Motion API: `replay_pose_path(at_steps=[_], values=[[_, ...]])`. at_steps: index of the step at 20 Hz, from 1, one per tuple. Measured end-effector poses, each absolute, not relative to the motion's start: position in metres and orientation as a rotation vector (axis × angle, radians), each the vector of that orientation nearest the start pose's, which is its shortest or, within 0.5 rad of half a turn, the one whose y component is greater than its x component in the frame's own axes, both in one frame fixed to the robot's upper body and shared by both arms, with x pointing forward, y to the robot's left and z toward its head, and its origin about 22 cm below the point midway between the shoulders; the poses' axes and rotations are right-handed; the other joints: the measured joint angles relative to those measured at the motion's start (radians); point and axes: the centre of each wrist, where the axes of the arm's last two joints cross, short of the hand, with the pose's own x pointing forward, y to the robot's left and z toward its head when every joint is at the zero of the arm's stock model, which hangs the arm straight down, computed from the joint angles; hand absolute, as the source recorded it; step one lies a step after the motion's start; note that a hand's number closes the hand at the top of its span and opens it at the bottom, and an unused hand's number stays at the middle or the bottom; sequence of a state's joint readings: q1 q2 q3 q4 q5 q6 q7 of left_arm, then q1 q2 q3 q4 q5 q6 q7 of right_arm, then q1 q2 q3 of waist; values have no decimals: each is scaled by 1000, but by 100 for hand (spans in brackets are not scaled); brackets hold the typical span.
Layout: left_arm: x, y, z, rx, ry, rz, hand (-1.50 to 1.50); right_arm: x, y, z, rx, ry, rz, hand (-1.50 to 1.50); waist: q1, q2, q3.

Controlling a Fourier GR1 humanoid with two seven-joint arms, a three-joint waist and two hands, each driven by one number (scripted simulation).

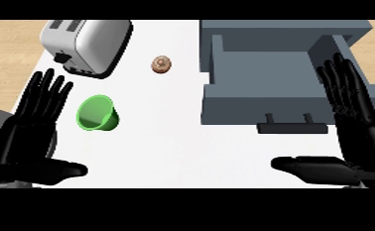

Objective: Pick up the cup, place it into the drawer and close the drawer

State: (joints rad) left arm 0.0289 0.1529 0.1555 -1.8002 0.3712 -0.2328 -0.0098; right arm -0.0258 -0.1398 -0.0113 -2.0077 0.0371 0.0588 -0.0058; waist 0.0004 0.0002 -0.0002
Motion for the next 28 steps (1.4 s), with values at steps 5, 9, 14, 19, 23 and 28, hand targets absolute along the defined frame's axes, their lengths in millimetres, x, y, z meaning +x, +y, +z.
replay_pose_path(at_steps=[5,9,14,19,23,28], values=[[232,319,30,-132,-1799,56,-150,223,-250,110,-91,-2027,222,-150,-2,1,0],[236,333,4,-74,-1764,61,-150,228,-254,114,-99,-2028,224,-150,-2,1,0],[239,345,-31,-6,-1712,68,-150,222,-259,114,-86,-2026,230,-150,-5,1,0],[246,357,-65,47,-1674,73,-150,225,-259,114,-82,-2029,229,-150,-6,1,0],[245,371,-88,56,-1665,90,-150,226,-262,118,-86,-2030,236,-150,-8,2,-1],[242,377,-113,49,-1670,113,-150,231,-267,119,-77,-2031,229,-150,-9,2,-1]])
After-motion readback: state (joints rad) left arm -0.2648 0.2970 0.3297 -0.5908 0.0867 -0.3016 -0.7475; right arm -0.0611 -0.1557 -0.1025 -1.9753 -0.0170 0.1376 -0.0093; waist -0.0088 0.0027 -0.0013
